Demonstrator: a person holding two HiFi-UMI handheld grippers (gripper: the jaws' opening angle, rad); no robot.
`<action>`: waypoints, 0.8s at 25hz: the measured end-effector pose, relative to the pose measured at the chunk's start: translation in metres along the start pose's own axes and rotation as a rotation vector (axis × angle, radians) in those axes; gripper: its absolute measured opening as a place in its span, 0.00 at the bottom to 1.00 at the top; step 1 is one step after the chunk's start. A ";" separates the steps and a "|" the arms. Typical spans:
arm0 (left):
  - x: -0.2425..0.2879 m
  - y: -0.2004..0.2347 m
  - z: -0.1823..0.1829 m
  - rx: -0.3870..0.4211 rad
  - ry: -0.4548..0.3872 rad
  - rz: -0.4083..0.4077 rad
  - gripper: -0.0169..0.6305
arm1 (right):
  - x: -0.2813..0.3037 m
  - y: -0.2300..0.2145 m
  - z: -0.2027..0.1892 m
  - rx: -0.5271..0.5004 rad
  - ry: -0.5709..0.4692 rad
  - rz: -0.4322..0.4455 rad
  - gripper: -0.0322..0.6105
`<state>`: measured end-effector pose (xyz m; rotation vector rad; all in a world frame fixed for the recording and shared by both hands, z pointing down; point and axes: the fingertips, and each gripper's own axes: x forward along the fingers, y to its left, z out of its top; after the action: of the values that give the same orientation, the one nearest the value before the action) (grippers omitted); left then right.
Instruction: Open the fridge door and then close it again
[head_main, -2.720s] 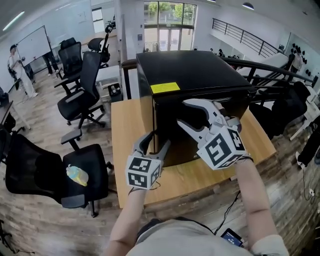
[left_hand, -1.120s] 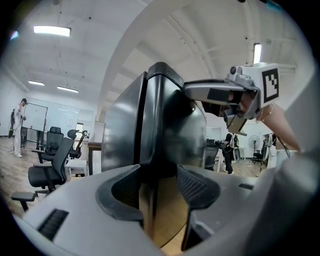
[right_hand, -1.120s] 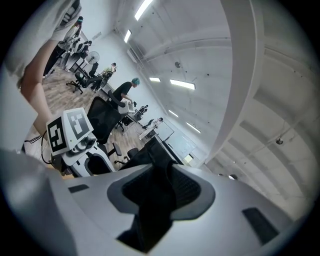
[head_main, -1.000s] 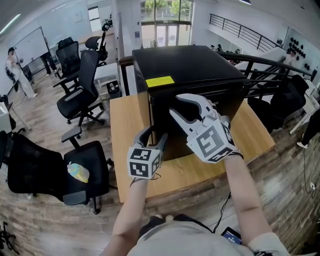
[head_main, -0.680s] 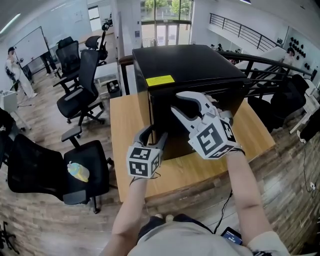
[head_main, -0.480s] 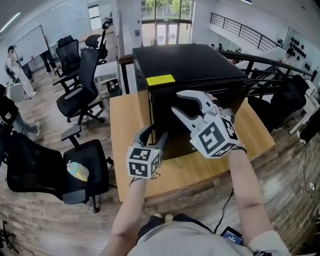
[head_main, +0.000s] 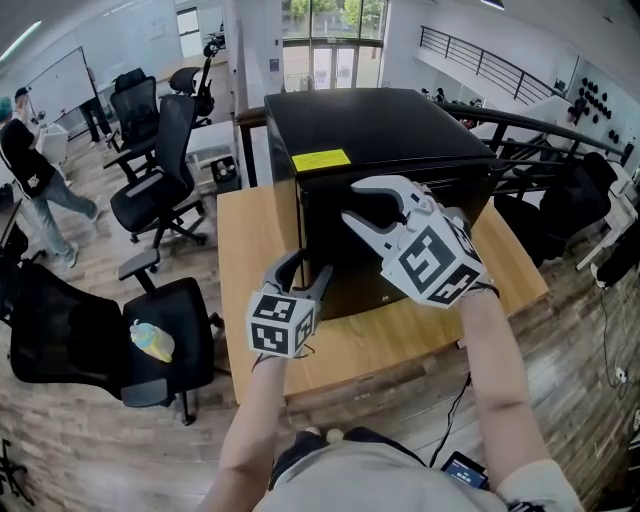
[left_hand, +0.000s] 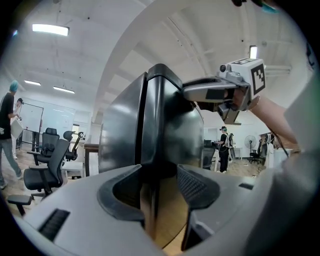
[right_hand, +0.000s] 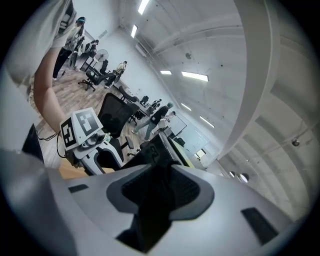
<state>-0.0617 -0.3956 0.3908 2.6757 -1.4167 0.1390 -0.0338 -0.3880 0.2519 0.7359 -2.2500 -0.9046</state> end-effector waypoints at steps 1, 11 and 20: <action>0.000 0.000 0.000 -0.003 0.003 0.004 0.35 | -0.001 0.000 0.001 0.004 0.005 0.006 0.23; -0.014 -0.013 -0.002 -0.004 0.007 0.022 0.34 | -0.015 0.008 0.006 0.014 -0.004 0.030 0.22; -0.034 -0.038 -0.004 -0.015 -0.021 0.018 0.32 | -0.042 0.021 0.011 -0.013 -0.055 -0.031 0.22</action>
<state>-0.0499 -0.3459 0.3884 2.6611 -1.4426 0.1015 -0.0186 -0.3421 0.2482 0.7499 -2.2840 -0.9643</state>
